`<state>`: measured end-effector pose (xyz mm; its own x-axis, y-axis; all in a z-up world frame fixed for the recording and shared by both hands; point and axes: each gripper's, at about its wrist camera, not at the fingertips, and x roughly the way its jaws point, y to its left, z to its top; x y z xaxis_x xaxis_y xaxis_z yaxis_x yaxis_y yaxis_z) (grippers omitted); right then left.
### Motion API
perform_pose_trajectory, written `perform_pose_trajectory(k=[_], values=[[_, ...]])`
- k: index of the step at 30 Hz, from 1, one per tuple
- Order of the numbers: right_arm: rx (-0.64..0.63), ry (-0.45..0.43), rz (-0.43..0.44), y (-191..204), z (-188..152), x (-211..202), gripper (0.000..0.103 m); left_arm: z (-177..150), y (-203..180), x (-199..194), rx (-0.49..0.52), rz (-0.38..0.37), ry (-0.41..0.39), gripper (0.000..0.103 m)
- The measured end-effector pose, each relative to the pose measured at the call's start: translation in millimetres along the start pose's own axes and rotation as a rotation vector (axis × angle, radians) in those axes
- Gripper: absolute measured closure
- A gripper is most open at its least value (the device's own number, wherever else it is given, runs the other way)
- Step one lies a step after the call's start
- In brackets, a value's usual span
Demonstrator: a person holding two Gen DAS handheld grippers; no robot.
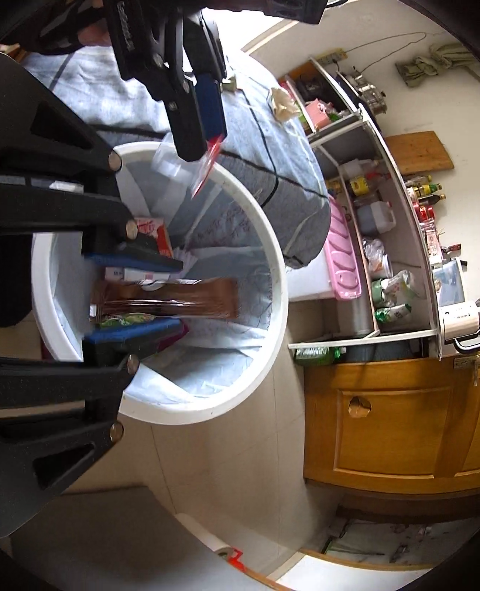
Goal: Collect trash
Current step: 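Carry the plastic bag and wrapper over the bin and open both tools, then move both open tools back over the table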
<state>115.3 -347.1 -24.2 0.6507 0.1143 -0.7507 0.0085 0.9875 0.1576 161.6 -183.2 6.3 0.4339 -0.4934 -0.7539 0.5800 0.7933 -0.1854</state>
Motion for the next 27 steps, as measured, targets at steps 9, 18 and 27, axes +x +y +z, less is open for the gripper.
perform_pose_trajectory(k=[9,18,27], values=[[0.025,-0.021,0.039,13,1,-5,0.051,-9,24,-26,-0.036,0.053,-0.060,0.053],[-0.042,-0.067,0.120,65,10,-13,0.051,-30,63,-74,-0.101,0.202,-0.145,0.052],[-0.101,-0.077,0.167,115,13,-7,0.051,-52,96,-119,-0.164,0.335,-0.200,0.050]])
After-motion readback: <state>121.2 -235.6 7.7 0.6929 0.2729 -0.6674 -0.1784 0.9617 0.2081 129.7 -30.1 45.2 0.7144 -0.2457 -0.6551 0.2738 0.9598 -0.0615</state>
